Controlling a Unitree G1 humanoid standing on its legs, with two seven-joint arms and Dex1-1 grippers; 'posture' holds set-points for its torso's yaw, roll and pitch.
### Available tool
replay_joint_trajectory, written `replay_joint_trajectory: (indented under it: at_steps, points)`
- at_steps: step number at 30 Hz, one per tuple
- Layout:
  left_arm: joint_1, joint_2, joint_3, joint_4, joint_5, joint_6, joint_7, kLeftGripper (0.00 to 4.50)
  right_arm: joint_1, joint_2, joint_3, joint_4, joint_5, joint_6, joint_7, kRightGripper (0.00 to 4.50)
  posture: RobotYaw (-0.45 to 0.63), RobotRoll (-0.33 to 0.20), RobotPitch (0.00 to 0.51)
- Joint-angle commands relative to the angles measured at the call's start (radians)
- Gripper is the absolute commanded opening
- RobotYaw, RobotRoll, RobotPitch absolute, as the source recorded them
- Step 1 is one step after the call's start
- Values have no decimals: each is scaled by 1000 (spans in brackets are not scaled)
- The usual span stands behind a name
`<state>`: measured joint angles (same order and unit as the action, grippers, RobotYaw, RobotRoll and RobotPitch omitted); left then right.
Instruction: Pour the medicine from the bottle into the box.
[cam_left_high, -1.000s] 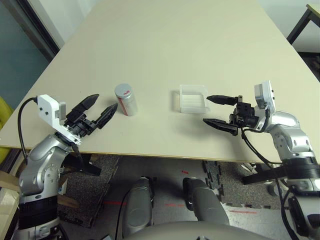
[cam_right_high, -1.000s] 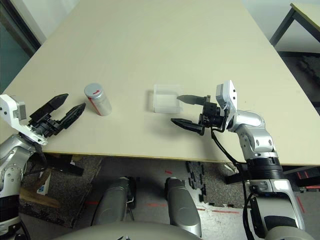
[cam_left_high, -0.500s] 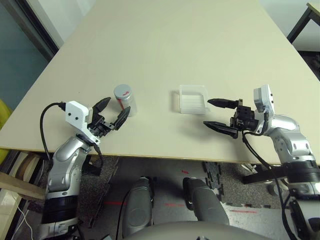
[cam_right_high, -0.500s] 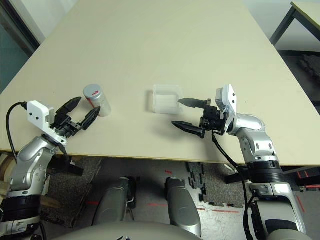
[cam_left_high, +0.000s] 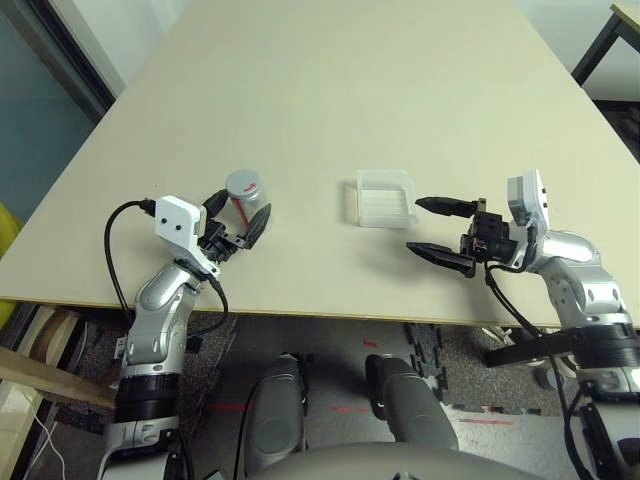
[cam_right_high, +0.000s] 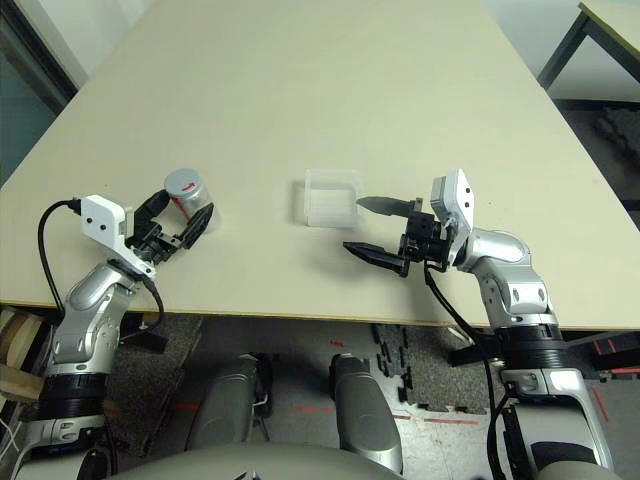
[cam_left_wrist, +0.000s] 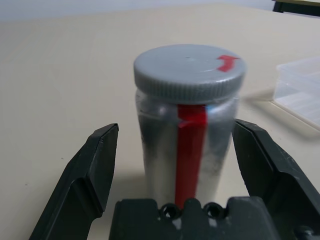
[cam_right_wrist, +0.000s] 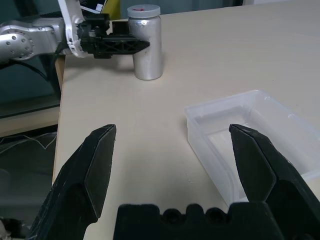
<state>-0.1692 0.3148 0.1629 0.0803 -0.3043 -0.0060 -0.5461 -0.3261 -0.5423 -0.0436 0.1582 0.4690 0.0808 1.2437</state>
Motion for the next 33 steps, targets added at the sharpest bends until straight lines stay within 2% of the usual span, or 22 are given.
replay_joint_trajectory:
  at_steps: [1,8,25,30,31,33]
  points:
    - [-34,-13,-21,68,28,-34,8,4457,14,-8,-1,-23,-3,4,-7,4500,-103,0,156]
    - [-104,-27,-28,175,47,-86,10,4457,26,-12,-2,-41,-4,10,-21,4500,-121,0,156]
    - [-168,-34,-39,276,51,-138,-2,4457,54,-13,1,-70,-8,13,-47,4500,-151,0,156]
    - [-178,-36,-45,293,53,-145,-10,2727,59,-14,1,-79,-8,17,-52,4500,-154,0,156]
    - [-180,-37,-46,296,54,-148,-13,2593,60,-14,1,-81,-8,17,-53,4500,-155,0,156]
    - [-183,-38,-48,300,53,-150,-16,2602,61,-14,0,-83,-7,19,-54,4500,-155,0,157]
